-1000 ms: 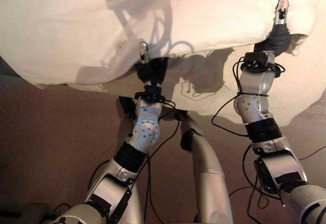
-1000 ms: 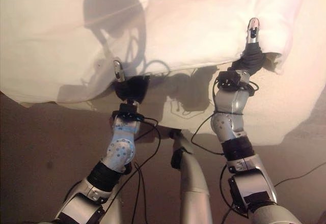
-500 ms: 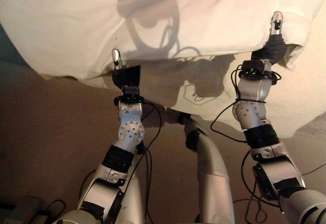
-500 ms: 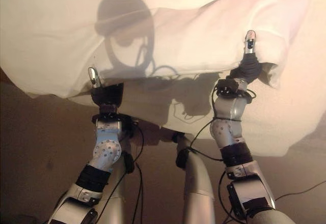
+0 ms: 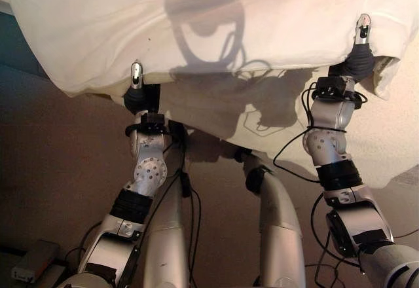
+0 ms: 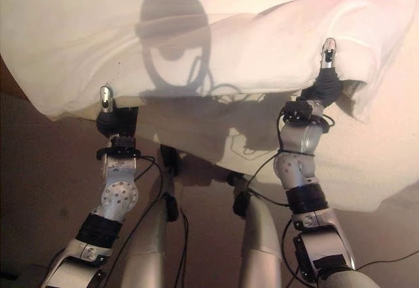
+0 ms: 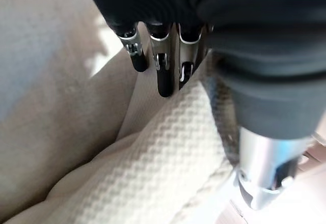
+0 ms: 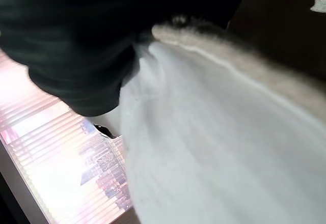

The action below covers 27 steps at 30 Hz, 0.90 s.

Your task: Make the bed

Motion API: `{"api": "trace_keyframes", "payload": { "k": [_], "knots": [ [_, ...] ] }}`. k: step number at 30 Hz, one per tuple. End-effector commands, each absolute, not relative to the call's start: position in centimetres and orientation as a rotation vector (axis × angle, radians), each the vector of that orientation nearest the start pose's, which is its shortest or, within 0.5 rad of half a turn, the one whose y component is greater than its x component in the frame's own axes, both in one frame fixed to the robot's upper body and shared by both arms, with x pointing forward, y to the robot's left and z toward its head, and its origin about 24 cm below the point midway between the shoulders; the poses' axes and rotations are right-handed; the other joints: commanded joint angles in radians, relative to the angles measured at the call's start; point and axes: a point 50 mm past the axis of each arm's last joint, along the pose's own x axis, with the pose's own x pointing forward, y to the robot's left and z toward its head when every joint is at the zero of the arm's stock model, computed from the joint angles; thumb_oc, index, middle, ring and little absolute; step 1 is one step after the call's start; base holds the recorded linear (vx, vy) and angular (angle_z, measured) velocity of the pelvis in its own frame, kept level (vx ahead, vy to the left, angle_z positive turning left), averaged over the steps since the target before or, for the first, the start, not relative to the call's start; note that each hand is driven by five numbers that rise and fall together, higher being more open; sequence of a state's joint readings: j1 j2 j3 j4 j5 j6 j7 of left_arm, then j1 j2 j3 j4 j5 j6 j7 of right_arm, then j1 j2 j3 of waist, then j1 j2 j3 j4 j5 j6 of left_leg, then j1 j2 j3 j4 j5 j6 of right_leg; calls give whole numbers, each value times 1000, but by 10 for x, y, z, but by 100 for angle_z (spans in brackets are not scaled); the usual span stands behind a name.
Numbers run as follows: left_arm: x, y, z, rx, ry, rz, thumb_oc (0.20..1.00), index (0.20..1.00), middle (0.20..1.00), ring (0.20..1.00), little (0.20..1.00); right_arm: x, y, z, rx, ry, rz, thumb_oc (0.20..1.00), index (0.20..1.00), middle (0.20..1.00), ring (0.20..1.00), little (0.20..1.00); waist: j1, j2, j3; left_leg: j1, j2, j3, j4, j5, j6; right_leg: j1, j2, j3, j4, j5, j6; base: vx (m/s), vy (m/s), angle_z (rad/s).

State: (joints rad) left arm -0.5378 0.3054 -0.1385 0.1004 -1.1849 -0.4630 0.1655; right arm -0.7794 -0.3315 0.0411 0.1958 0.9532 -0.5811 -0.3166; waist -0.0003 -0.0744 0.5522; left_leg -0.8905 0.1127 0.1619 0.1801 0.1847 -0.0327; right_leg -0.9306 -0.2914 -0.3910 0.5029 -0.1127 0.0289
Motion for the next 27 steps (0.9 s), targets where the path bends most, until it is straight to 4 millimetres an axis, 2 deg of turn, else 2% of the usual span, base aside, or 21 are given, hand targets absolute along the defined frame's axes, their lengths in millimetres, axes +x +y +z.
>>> {"api": "trace_keyframes", "payload": {
  "k": [1, 2, 7, 14, 15, 17, 20, 24, 27],
  "knots": [
    [306, 236, 213, -909, -831, 128, 410, 410, 410, 410, 410, 301, -231, 290, 777, -1118, -113, 200, 200, 200, 200, 200, 17, 61, -32, -14, 11, 23, 165, -194, -21, -25, -16, -42, -135, 210, 149, 0, 40, 3],
    [306, 238, 214, -901, -836, 139, 200, 200, 200, 200, 200, 301, -231, 288, 776, -1111, -113, 200, 200, 200, 200, 200, 16, 62, -32, -13, 11, 23, 165, -194, -21, -25, -16, -40, -134, 209, 149, 1, 24, 4],
    [306, 245, 219, -875, -866, 162, 200, 200, 200, 200, 200, 303, -229, 273, 759, -1060, -101, 200, 200, 200, 200, 200, 8, 66, -32, -5, 7, 27, 157, -193, -18, -24, -17, -32, -130, 205, 147, 0, 23, 2],
    [301, 250, 216, -836, -866, 168, 200, 200, 200, 200, 200, 301, -227, 252, 751, -1001, -86, 200, 200, 200, 200, 200, -2, 65, -32, 14, 8, 36, 156, -191, -19, -14, -17, -27, -118, 200, 143, 0, 0, 0],
    [300, 251, 211, -837, -859, 179, 200, 200, 200, 200, 200, 302, -223, 238, 748, -948, -90, 200, 200, 200, 200, 200, -3, 68, -32, 38, 11, 38, 152, -184, -23, 7, -16, -24, -111, 193, 141, 0, 0, 0],
    [300, 251, 208, -839, -848, 185, 200, 200, 200, 200, 200, 302, -221, 232, 754, -925, -93, 200, 200, 200, 200, 200, -4, 67, -32, 58, 13, 40, 148, -182, -26, 26, -17, -26, -111, 191, 141, 6, -16, -2],
    [294, 256, 193, -839, -823, 212, 200, 200, 200, 200, 200, 300, -221, 208, 777, -848, -114, 200, 200, 200, 200, 200, -9, 67, -32, 140, 18, 43, 125, -175, -33, 94, -9, -29, -125, 193, 142, 34, -48, -6],
    [284, 261, 181, -849, -819, 228, 200, 200, 200, 200, 200, 293, -232, 178, 743, -753, -143, 200, 200, 200, 200, 200, -16, 64, -49, 281, 20, 39, 70, -163, -41, 225, 2, -39, -153, 186, 143, 67, -62, -2],
    [278, 266, 166, -825, -783, 252, 200, 200, 200, 200, 200, 287, -241, 151, 712, -662, -191, 200, 200, 200, 200, 200, -19, 58, -86, 388, 17, 37, 68, -179, -41, 338, 14, -29, -174, 170, 135, 126, -49, 4]
  ]
}}
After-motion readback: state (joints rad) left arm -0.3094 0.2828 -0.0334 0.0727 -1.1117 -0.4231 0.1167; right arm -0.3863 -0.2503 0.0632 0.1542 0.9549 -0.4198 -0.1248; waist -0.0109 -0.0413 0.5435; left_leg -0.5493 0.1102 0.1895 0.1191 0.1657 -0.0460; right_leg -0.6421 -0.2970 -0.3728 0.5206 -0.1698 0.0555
